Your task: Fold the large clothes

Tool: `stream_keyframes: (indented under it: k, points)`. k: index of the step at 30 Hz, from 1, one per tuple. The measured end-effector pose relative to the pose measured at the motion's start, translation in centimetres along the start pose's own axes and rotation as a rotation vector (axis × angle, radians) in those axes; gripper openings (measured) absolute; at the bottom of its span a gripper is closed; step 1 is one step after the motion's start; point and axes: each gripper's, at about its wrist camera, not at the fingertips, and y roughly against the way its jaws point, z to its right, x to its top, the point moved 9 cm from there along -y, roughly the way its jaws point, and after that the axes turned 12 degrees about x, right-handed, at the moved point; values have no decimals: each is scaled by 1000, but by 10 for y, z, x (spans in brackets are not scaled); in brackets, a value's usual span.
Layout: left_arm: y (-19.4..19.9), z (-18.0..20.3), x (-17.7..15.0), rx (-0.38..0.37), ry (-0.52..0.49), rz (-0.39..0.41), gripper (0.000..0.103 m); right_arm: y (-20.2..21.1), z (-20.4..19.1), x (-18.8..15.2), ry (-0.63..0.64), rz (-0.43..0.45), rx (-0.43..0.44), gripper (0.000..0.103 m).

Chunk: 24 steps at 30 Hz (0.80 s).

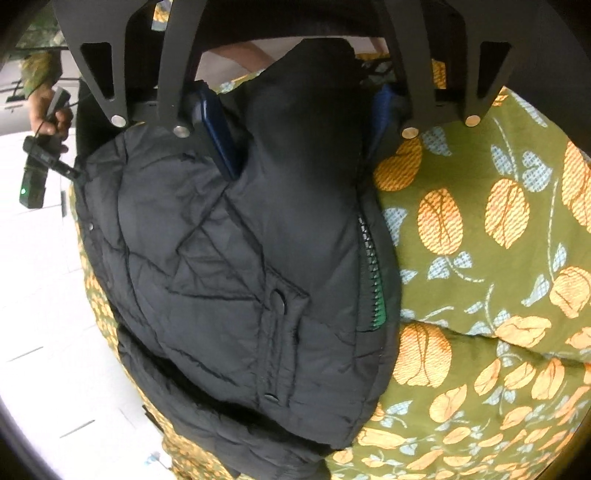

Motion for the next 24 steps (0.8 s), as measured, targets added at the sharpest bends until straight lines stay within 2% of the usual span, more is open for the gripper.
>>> stream_keyframes:
  k: [10, 24]
  points:
    - [-9, 3, -1, 34, -32, 14, 77, -5, 1, 4, 7, -31, -30, 78]
    - [-12, 10, 2, 43, -45, 3, 74, -9, -1, 1, -6, -52, -10, 78]
